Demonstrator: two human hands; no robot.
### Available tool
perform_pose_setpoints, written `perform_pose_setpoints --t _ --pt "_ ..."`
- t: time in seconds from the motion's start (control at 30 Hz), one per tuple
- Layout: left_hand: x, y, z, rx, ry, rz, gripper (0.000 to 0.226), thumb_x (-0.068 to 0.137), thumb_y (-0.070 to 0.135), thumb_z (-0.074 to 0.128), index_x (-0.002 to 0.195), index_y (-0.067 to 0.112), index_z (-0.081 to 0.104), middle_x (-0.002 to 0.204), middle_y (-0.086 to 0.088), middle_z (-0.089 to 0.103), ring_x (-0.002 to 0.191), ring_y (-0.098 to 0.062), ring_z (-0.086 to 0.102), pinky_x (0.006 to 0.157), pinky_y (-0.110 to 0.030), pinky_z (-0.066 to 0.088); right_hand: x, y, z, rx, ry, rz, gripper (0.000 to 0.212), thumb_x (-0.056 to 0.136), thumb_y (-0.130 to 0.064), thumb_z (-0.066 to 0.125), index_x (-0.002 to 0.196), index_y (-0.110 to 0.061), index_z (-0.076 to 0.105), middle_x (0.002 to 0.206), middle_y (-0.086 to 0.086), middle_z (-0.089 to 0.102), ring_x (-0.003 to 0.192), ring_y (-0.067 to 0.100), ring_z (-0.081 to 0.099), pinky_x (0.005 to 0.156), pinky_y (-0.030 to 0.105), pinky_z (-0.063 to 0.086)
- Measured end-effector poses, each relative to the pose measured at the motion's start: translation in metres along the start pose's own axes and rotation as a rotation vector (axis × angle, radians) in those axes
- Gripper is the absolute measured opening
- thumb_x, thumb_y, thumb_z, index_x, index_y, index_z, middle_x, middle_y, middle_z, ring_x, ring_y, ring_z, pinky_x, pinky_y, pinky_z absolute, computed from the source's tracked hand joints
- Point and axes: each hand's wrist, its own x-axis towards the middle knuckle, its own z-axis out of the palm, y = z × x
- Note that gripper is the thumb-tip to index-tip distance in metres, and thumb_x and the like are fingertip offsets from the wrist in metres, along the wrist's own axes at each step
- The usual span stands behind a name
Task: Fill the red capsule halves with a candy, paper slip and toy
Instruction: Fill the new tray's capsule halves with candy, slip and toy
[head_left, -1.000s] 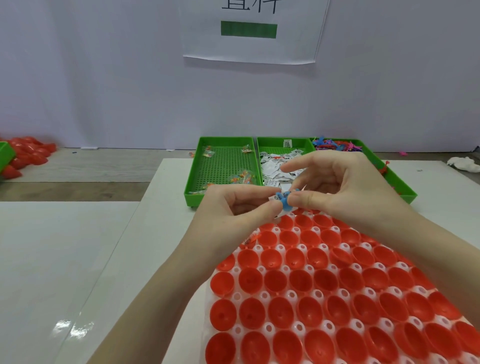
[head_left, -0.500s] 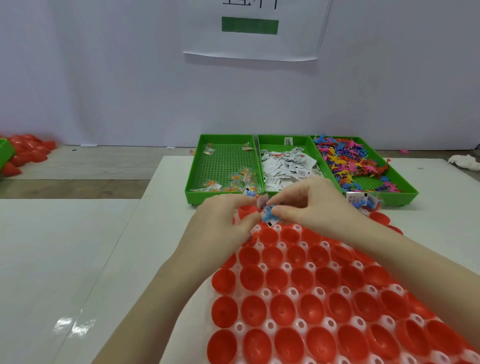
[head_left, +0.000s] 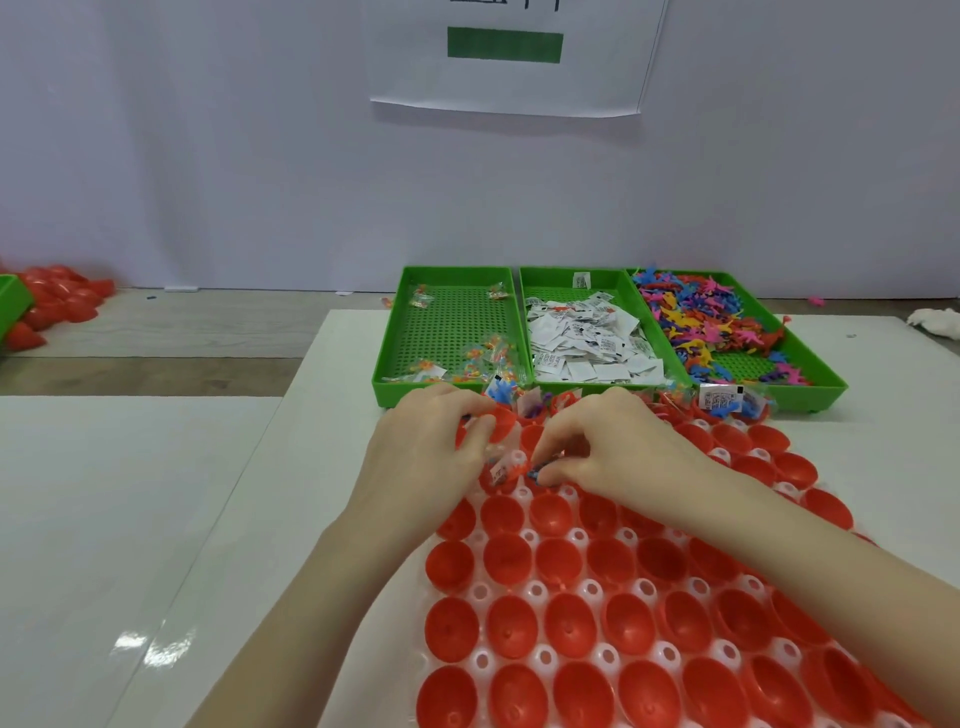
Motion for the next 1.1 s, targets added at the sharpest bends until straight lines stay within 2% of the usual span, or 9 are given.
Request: perform_pose_setpoints --t 0.17,0.33,0.47,0.6,0.7,0.8,0.93,1.0,1.1 --pt "0.021 -0.007 0.003 -0.099 0.03 -0.043 0.023 0.09 0.02 0.056 0.111 0.014 0.066 0.114 0.0 0.063 0.108 -0.013 0.054 0.09 -0.02 0.037 -0.002 0.002 -0.005 0.005 -0.033 -0.039 0.02 0.08 -0.026 0.071 0.098 -0.019 0.074 0.093 -0.001 0.07 0.078 0.008 0.058 0.072 0.018 0.041" --pt "0.05 -0.006 0.006 0.105 -0.188 0.017 0.038 0.09 0.031 0.056 0.126 0.02 0.056 0.13 0.002 0.055 0.12 -0.016 0.048 0.1 -0.034 0.037 -0.014 -0.001 -0.026 -0.026 0.039 -0.034 0.026 0.074 -0.048 0.064 0.094 -0.034 0.072 0.084 -0.011 0.068 0.074 0.002 0.057 0.071 0.031 0.048" --pt "0.056 -0.008 0.005 0.183 -0.29 -0.005 0.045 0.087 0.033 0.061 0.13 0.022 0.052 0.131 0.004 0.055 0.12 -0.016 0.05 0.099 -0.036 0.04 -0.011 0.034 -0.065 0.128 0.349 0.122 0.007 0.073 -0.041 0.066 0.069 -0.037 0.069 0.059 -0.022 0.064 0.055 -0.004 0.055 0.055 0.02 0.042" --pt "0.056 -0.009 0.005 0.259 -0.312 0.017 0.052 0.083 0.035 0.065 0.131 0.025 0.05 0.13 0.006 0.056 0.119 -0.015 0.051 0.099 -0.036 0.04 0.003 0.102 -0.091 0.214 0.622 0.352 0.01 0.08 -0.023 0.069 0.081 -0.013 0.072 0.066 -0.007 0.064 0.049 -0.011 0.053 0.057 0.01 0.042" --pt "0.054 -0.009 0.006 0.335 -0.313 0.039 0.055 0.082 0.038 0.065 0.132 0.027 0.048 0.133 0.006 0.053 0.124 -0.015 0.046 0.101 -0.035 0.036 0.01 0.145 -0.095 0.131 0.556 0.522 0.015 0.081 -0.02 0.068 0.092 -0.01 0.071 0.088 0.011 0.069 0.071 0.002 0.058 0.075 0.026 0.04" --pt "0.053 -0.011 0.008 0.394 -0.287 0.081 0.054 0.081 0.038 0.065 0.131 0.028 0.048 0.13 0.007 0.053 0.123 -0.015 0.045 0.096 -0.032 0.034 0.017 0.168 -0.09 0.049 0.404 0.587 0.023 0.08 -0.019 0.07 0.099 -0.007 0.071 0.105 0.013 0.068 0.094 0.021 0.057 0.079 0.028 0.037" --pt "0.051 -0.013 0.005 0.362 -0.275 0.082 0.061 0.078 0.042 0.067 0.133 0.03 0.046 0.13 0.008 0.051 0.123 -0.014 0.044 0.1 -0.034 0.035 0.024 0.179 -0.079 0.003 0.253 0.571 0.04 0.081 -0.023 0.07 0.116 -0.006 0.063 0.121 0.013 0.062 0.111 0.026 0.055 0.089 0.03 0.039" --pt "0.052 -0.016 0.0 0.195 -0.237 0.041 0.06 0.075 0.04 0.072 0.13 0.03 0.05 0.125 0.01 0.053 0.118 -0.012 0.047 0.099 -0.032 0.036 0.027 0.179 -0.075 -0.014 0.174 0.534 0.048 0.082 -0.023 0.069 0.126 -0.01 0.056 0.13 0.011 0.056 0.119 0.025 0.051 0.095 0.031 0.038" --pt "0.056 -0.023 -0.009 -0.185 -0.08 -0.075 0.038 0.078 0.029 0.071 0.115 0.023 0.062 0.106 0.01 0.06 0.102 -0.009 0.055 0.088 -0.024 0.039 0.03 0.178 -0.069 -0.022 0.059 0.492 0.054 0.085 -0.025 0.065 0.135 -0.016 0.047 0.14 0.005 0.047 0.126 0.022 0.044 0.096 0.028 0.035"
